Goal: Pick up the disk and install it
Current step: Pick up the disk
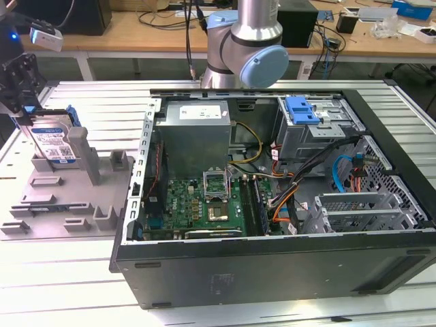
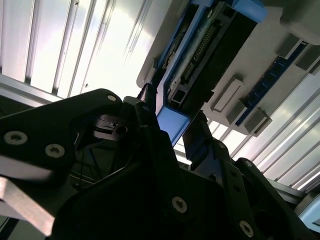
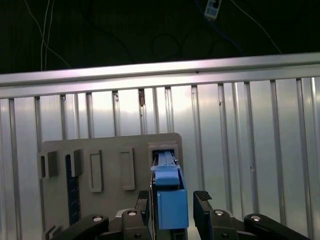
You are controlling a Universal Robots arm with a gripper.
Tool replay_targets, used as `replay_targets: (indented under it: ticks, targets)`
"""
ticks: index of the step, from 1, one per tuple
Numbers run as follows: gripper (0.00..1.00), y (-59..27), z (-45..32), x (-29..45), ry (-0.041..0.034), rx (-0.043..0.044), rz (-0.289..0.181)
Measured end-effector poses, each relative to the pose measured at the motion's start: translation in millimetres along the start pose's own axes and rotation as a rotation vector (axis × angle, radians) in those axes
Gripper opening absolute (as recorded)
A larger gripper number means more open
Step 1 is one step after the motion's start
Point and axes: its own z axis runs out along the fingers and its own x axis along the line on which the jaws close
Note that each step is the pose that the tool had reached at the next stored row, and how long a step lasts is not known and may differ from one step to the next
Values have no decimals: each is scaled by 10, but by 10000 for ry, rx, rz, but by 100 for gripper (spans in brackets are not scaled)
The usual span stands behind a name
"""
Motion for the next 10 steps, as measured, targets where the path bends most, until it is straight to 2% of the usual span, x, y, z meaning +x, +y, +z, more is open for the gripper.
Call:
replay_targets:
  ticks: [6, 10]
  targets:
    - [48, 50, 26, -15, -3, 59, 1]
    - [48, 53, 37, -15, -4, 77, 1]
